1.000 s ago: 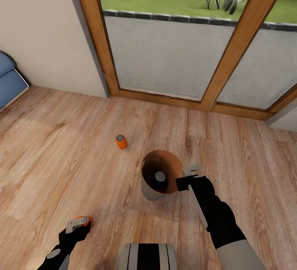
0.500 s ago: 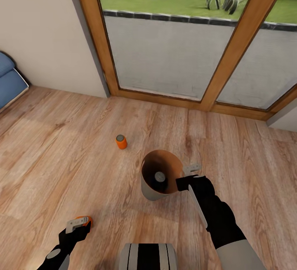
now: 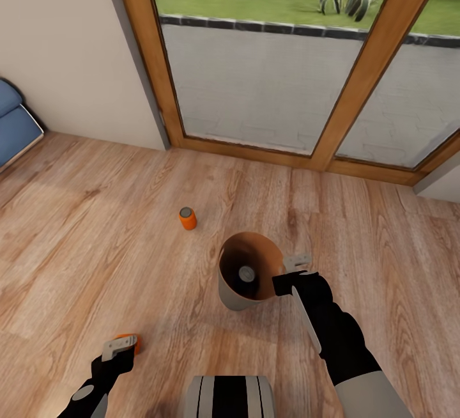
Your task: Put the three can of soda from the living room inside the tash can in the kitchen.
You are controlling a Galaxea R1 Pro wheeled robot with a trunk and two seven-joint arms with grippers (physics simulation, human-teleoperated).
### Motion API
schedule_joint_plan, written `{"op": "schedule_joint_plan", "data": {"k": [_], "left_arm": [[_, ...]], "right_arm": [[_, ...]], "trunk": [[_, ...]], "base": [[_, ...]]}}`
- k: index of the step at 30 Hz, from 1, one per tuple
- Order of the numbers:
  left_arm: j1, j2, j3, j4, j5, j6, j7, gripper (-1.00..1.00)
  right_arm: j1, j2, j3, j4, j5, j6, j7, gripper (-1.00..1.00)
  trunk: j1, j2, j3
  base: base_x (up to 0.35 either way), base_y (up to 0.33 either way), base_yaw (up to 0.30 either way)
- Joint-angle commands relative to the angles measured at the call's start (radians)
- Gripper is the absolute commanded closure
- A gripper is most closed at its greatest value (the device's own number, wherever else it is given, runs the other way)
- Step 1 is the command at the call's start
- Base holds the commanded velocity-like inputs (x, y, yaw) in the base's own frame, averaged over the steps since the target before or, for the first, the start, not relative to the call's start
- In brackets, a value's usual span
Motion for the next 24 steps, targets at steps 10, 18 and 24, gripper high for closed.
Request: {"op": "schedule_joint_plan", "data": {"k": [10,18,24], "left_arm": [[0.000,0.000,0.000,-0.003,-0.001,-0.001,0.000,1.00],[0.000,0.000,0.000,-0.004,-0.001,-0.001,0.000,1.00],[0.000,0.000,0.000,-0.004,-0.001,-0.001,0.000,1.00]], "right_arm": [[0.000,0.000,0.000,0.000,-0.016,-0.001,0.008,1.00],[0.000,0.000,0.000,0.000,-0.016,-0.001,0.008,1.00],[0.000,0.000,0.001,0.000,-0.016,-0.001,0.008,1.00]], "trunk": [[0.000,0.000,0.000],[-0.027,0.049,0.022],[-0.050,0.091,0.041]], "base": [[0.000,0.000,0.000],[0.000,0.000,0.000],[0.000,0.000,0.000]]}}
